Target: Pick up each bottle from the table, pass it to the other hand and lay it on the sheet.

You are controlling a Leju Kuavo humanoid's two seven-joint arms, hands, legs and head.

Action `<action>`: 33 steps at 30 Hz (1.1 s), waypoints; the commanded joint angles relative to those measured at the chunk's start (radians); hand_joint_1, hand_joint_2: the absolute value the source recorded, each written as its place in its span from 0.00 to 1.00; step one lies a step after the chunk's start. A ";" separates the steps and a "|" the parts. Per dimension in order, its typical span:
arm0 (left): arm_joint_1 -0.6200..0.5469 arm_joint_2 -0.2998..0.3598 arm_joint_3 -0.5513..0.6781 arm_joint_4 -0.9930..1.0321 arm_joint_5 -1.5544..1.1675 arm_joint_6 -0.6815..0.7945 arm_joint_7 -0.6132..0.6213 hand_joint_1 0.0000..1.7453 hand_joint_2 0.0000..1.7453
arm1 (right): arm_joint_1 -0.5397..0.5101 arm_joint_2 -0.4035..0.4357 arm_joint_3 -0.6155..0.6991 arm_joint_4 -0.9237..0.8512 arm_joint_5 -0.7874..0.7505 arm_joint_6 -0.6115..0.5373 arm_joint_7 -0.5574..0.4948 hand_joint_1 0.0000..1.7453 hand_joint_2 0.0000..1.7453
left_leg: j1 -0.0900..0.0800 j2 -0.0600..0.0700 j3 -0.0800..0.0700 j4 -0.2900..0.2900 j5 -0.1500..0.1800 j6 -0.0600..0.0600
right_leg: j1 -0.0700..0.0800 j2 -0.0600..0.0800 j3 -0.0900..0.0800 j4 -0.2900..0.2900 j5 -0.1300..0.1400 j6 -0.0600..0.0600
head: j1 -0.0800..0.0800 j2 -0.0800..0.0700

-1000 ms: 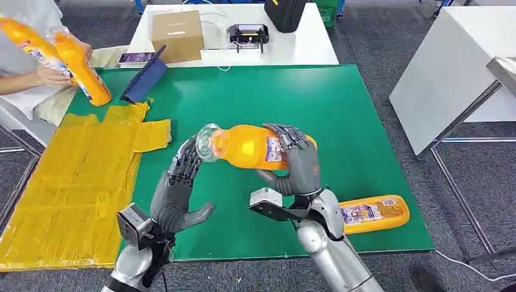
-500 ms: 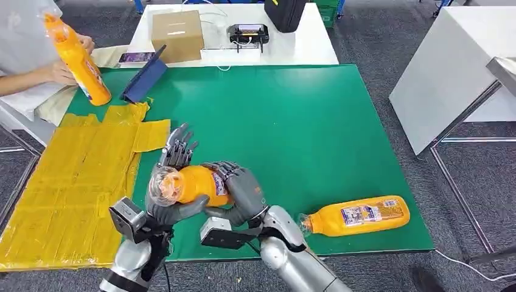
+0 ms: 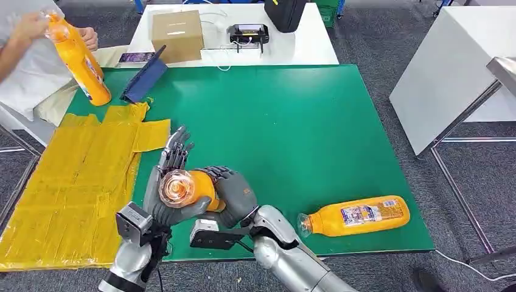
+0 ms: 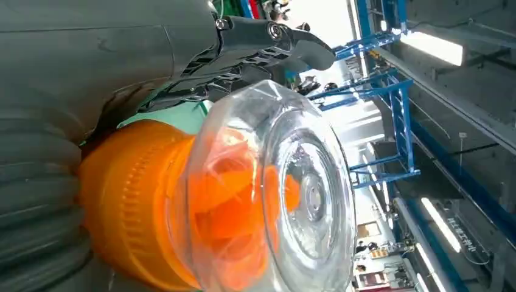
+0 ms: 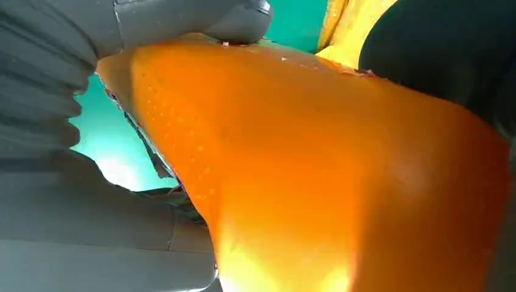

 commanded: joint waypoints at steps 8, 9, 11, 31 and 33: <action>-0.085 0.000 -0.093 0.104 -0.071 0.058 0.007 1.00 1.00 | -0.013 -0.008 0.096 0.058 -0.011 -0.003 0.000 1.00 1.00 | 0.002 -0.004 0.003 0.000 -0.001 -0.001 | 0.001 0.000 0.004 -0.001 -0.002 -0.002 | 0.000 0.000; -0.087 0.000 -0.094 0.103 -0.071 0.058 0.007 1.00 1.00 | -0.013 -0.009 0.094 0.057 -0.011 -0.004 0.002 1.00 1.00 | 0.001 -0.003 0.002 0.000 -0.001 -0.001 | 0.000 0.000 0.003 -0.001 -0.001 -0.001 | 0.000 0.000; -0.087 -0.002 -0.091 0.096 -0.071 0.063 0.006 1.00 1.00 | -0.013 -0.010 0.092 0.057 -0.007 -0.011 0.005 1.00 1.00 | 0.002 -0.004 0.004 0.000 -0.002 -0.002 | 0.001 0.001 0.005 -0.001 -0.002 -0.002 | 0.000 0.000; -0.133 0.015 -0.045 0.047 -0.095 0.132 0.008 1.00 1.00 | 0.021 -0.043 -0.001 -0.032 -0.009 -0.155 -0.017 0.00 1.00 | 0.002 -0.004 0.002 0.000 -0.001 -0.001 | 0.001 0.000 0.004 0.000 -0.002 -0.002 | 0.000 0.000; -0.140 0.027 -0.024 0.028 -0.112 0.152 0.016 1.00 1.00 | 0.042 -0.073 -0.031 -0.103 -0.011 -0.156 -0.012 0.00 1.00 | 0.002 -0.004 0.001 0.001 -0.001 -0.001 | 0.001 -0.001 0.002 0.000 -0.002 -0.001 | 0.000 0.000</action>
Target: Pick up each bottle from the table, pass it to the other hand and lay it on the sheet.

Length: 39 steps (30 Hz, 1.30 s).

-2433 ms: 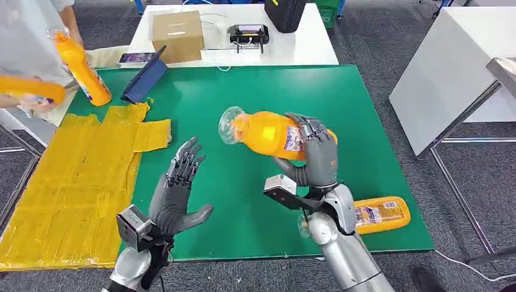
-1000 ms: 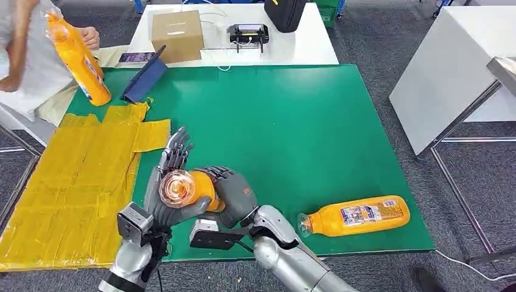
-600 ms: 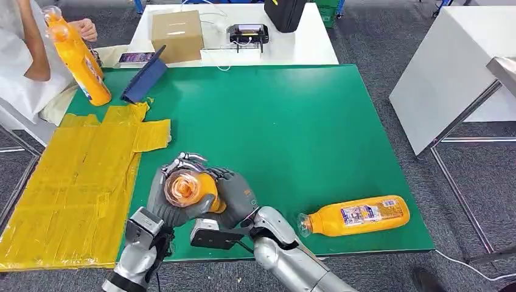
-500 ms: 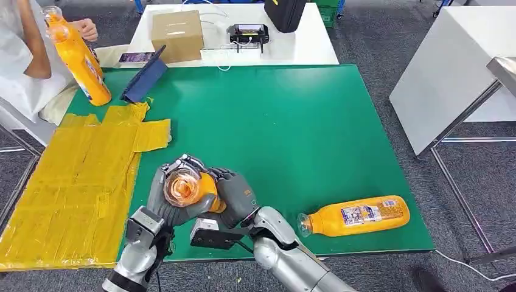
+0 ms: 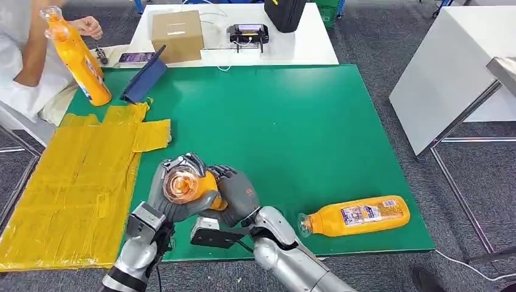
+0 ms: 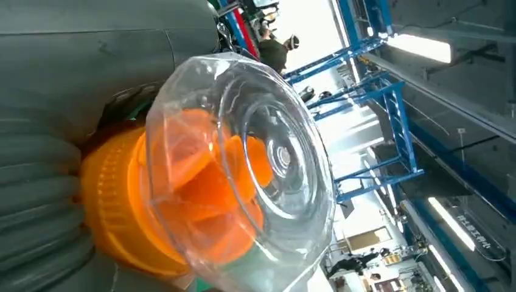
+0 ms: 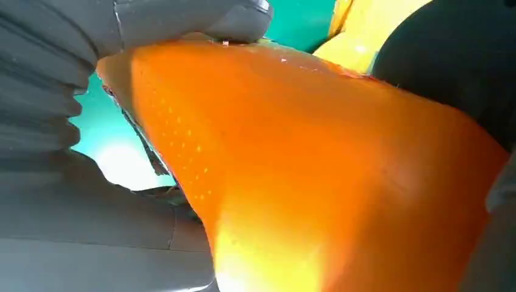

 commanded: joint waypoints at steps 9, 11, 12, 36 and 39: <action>-0.151 0.047 0.151 0.058 -0.781 0.497 0.231 1.00 1.00 | 0.288 -0.189 -0.307 -0.620 0.050 -0.168 -0.025 0.00 0.00 | 0.002 -0.008 0.003 0.002 -0.002 -0.002 | 0.001 -0.002 0.007 0.000 -0.004 -0.002 | 0.000 0.000; -0.155 0.044 0.183 0.076 -0.983 0.540 0.307 1.00 1.00 | 0.329 -0.195 -0.340 -0.674 0.053 -0.188 -0.038 0.00 0.00 | 0.002 -0.008 0.004 0.001 -0.003 -0.002 | 0.001 -0.002 0.008 0.000 -0.004 -0.002 | 0.000 0.000; -0.157 0.041 0.198 0.079 -1.054 0.540 0.333 1.00 1.00 | 0.349 -0.201 -0.352 -0.703 0.054 -0.194 -0.043 0.00 0.00 | 0.001 -0.006 0.003 0.000 -0.002 -0.001 | 0.000 -0.001 0.005 0.000 -0.003 -0.001 | 0.000 0.000; -0.461 0.208 -0.136 1.117 -1.357 0.508 0.848 1.00 1.00 | 0.358 -0.313 -0.369 -0.731 0.153 -0.126 0.016 0.00 1.00 | 0.002 0.002 0.007 -0.002 0.000 -0.003 | 0.001 0.007 0.007 -0.002 0.001 -0.004 | 0.000 0.000; -0.446 0.220 -0.069 1.163 -1.321 0.511 0.820 1.00 1.00 | 0.381 -0.322 -0.391 -0.720 0.139 -0.131 0.017 0.00 1.00 | 0.002 0.002 0.006 -0.001 -0.001 -0.003 | 0.002 0.006 0.006 -0.002 0.001 -0.004 | 0.000 0.000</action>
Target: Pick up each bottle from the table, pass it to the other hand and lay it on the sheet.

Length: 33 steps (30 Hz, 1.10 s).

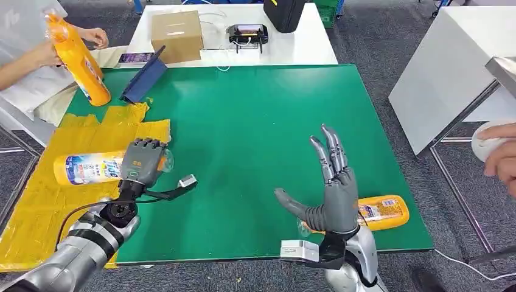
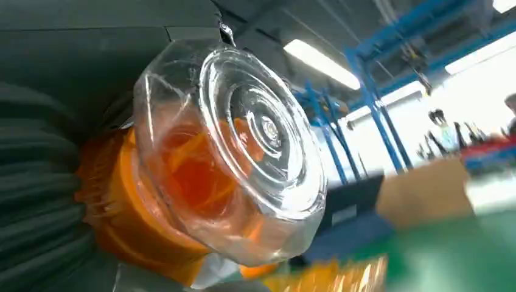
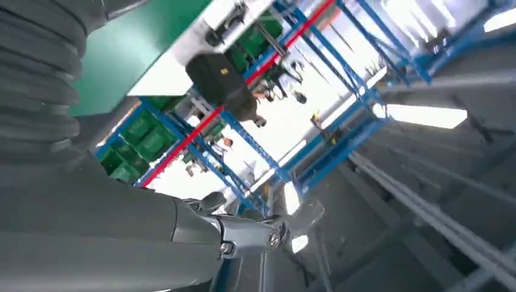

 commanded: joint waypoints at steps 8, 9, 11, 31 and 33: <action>-0.009 -0.008 0.239 0.401 0.059 0.053 -0.060 1.00 1.00 | 0.031 -0.083 -0.061 0.060 -0.028 0.028 0.027 0.00 1.00 | 0.002 -0.001 0.003 -0.001 -0.001 -0.001 | 0.001 0.003 0.003 -0.001 -0.001 -0.001 | 0.000 0.000; 0.020 0.005 0.257 0.348 0.054 0.053 -0.064 0.11 1.00 | 0.033 -0.088 -0.064 0.063 -0.029 0.035 0.027 0.00 1.00 | 0.002 0.000 0.005 -0.001 -0.002 -0.001 | 0.001 0.005 0.006 -0.002 -0.002 -0.002 | 0.000 0.000; 0.083 0.012 0.355 0.243 0.107 0.053 -0.119 0.00 1.00 | 0.030 -0.108 -0.063 0.078 -0.025 0.067 0.035 0.00 1.00 | 0.001 0.001 0.003 -0.001 -0.002 -0.001 | 0.001 0.005 0.003 -0.001 -0.001 -0.001 | 0.000 0.000; 0.219 -0.255 0.770 -0.215 1.113 -0.275 -0.899 0.00 1.00 | -0.005 -0.233 -0.032 0.187 0.042 0.410 0.104 0.00 1.00 | 0.001 -0.004 0.003 0.000 -0.002 -0.001 | 0.000 0.002 0.005 -0.001 -0.002 -0.001 | 0.000 0.000; 0.284 -0.260 0.744 -0.379 1.181 -0.308 -0.902 0.00 1.00 | 0.010 -0.264 -0.028 0.171 0.027 0.447 0.097 0.00 1.00 | 0.001 -0.004 0.003 0.001 -0.003 -0.001 | 0.001 0.003 0.006 -0.001 -0.002 -0.001 | 0.000 0.000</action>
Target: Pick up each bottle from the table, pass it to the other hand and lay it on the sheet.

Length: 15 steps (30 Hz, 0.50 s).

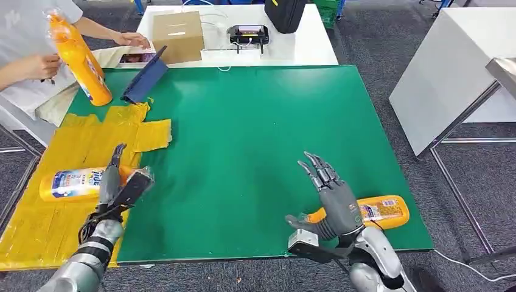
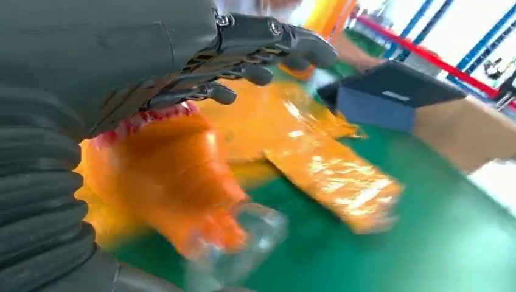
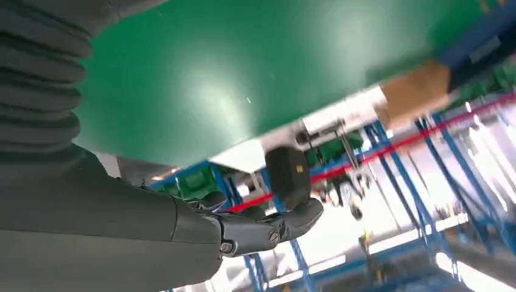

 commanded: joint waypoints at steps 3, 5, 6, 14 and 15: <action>0.189 -0.100 0.015 -0.550 0.266 -0.158 -0.008 0.00 1.00 | -0.008 -0.106 0.020 0.063 -0.011 0.113 -0.015 0.00 1.00 | 0.001 0.000 0.001 0.000 -0.001 -0.001 | 0.001 0.003 0.001 -0.001 -0.001 -0.001 | 0.000 0.000; 0.189 -0.095 0.012 -0.543 0.267 -0.160 -0.008 0.00 1.00 | -0.009 -0.105 0.019 0.061 -0.012 0.114 -0.016 0.00 1.00 | 0.001 0.000 0.001 0.000 -0.002 -0.001 | 0.001 0.003 0.001 -0.001 -0.001 -0.001 | 0.000 0.000; 0.189 -0.095 0.012 -0.543 0.267 -0.160 -0.008 0.00 1.00 | -0.009 -0.105 0.019 0.061 -0.012 0.114 -0.016 0.00 1.00 | 0.002 0.000 0.004 0.001 -0.004 -0.001 | 0.001 0.005 0.004 -0.001 -0.003 -0.002 | 0.000 0.000; 0.273 -0.100 -0.003 -0.752 0.322 -0.136 -0.065 0.00 1.00 | 0.068 -0.157 -0.002 -0.017 -0.067 0.159 -0.045 0.00 1.00 | 0.001 -0.001 0.001 0.000 -0.003 0.000 | 0.001 0.003 0.001 -0.001 -0.002 0.001 | 0.000 0.000; 0.301 -0.099 -0.012 -0.817 0.308 -0.115 -0.058 0.00 1.00 | 0.100 -0.175 -0.017 -0.043 -0.068 0.156 -0.045 0.00 1.00 | 0.002 -0.002 0.002 0.002 -0.004 -0.001 | 0.001 0.003 0.003 0.000 -0.004 0.000 | 0.000 0.000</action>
